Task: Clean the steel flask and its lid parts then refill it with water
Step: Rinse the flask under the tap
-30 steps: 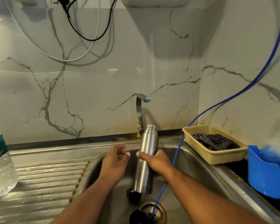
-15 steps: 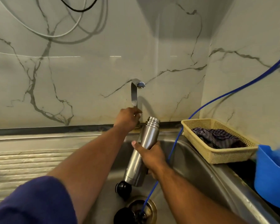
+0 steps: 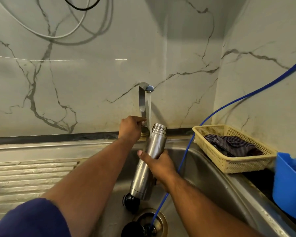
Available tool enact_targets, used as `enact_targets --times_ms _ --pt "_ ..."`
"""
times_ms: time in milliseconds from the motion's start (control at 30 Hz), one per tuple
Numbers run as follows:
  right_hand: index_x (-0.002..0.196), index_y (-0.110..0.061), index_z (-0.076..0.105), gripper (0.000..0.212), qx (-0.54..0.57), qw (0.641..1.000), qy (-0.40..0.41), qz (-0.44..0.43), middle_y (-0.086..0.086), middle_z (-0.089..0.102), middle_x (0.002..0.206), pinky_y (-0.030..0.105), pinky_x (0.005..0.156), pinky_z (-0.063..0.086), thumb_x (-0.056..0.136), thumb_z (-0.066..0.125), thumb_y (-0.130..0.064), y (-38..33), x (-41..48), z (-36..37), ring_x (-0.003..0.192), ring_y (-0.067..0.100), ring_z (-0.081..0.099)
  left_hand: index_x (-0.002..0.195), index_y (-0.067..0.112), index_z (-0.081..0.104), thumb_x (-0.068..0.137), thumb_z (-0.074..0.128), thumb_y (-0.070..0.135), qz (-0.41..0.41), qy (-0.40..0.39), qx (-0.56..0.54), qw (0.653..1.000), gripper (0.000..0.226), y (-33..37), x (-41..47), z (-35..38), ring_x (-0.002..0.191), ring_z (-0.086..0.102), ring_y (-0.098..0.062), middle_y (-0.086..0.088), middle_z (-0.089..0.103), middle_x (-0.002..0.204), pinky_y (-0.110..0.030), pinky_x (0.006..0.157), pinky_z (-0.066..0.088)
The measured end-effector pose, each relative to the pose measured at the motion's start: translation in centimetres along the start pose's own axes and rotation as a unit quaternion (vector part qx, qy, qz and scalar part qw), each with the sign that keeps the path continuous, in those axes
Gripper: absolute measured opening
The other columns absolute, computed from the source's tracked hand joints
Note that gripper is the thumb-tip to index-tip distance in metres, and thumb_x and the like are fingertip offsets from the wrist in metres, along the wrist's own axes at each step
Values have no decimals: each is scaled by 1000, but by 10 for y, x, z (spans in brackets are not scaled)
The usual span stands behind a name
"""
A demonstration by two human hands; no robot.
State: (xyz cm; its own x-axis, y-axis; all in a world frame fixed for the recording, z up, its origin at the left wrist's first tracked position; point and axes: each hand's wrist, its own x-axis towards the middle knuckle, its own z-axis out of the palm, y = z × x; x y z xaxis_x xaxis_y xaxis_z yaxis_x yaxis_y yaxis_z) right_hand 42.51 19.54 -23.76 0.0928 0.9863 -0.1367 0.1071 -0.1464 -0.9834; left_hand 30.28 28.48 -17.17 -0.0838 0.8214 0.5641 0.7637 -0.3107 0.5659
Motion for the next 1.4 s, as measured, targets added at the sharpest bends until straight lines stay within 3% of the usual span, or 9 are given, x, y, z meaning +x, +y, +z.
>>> enact_targets --times_ms 467,800,933,1000,1067,1133,1200,1300,1400 --pt "131 -25 47 79 -6 1000 -19 -7 1 66 118 51 84 60 70 88 -53 4 1 4 100 23 68 128 23 71 102 55 8 0 -60 43 997 34 1 4 -6 102 67 -18 -2 74 120 -20 84 45" --pt "132 -25 45 79 -19 999 -27 -16 3 65 121 50 84 60 71 88 -50 5 0 2 101 24 68 134 26 66 106 48 17 -5 -72 45 996 34 9 -6 -10 98 61 -19 -7 72 122 -25 80 41" --pt "128 -27 51 90 -16 999 -7 -50 -1 70 114 50 83 62 54 87 -62 2 -1 5 97 21 71 146 21 54 105 48 11 -42 -94 -41 994 43 16 -23 -13 124 59 -27 -10 64 137 -23 93 41" --pt "129 -30 54 93 3 998 -4 -56 -1 72 112 49 80 63 48 83 -66 -1 0 6 94 21 73 146 18 52 105 48 16 -87 -99 -75 988 41 19 -40 -21 126 58 -28 -11 64 136 -25 96 42" --pt "129 -25 56 81 30 998 -21 -43 2 73 112 45 78 63 61 85 -60 -7 -5 5 94 22 73 130 15 63 107 46 29 -130 -117 -81 981 32 19 -60 -35 115 63 -30 -12 69 120 -30 99 46" --pt "127 -20 58 66 12 999 -25 -47 5 72 112 34 70 61 75 84 -52 -10 -9 2 92 20 72 113 14 68 107 37 48 -177 -176 -130 960 46 18 -84 -57 106 63 -29 -10 68 107 -40 100 50" --pt "127 -20 58 67 -17 997 -9 -74 3 72 114 30 70 59 75 85 -51 -13 -13 1 93 16 71 121 19 66 102 30 64 -234 -275 -172 916 60 21 -109 -81 106 63 -24 -5 67 113 -39 93 50" --pt "130 -21 53 69 -4 997 -16 -74 4 69 120 28 69 57 75 86 -49 -20 -23 0 93 14 69 128 32 51 93 50 69 -235 -366 -153 887 50 6 -139 -89 102 62 -17 3 62 117 -41 88 55" --pt "143 -27 35 83 18 996 -20 -87 4 63 128 29 69 55 79 85 -42 -26 -30 -2 94 14 66 136 28 44 77 82 54 -197 -365 -73 907 75 -17 -150 -73 100 62 -11 7 59 114 -29 80 58"
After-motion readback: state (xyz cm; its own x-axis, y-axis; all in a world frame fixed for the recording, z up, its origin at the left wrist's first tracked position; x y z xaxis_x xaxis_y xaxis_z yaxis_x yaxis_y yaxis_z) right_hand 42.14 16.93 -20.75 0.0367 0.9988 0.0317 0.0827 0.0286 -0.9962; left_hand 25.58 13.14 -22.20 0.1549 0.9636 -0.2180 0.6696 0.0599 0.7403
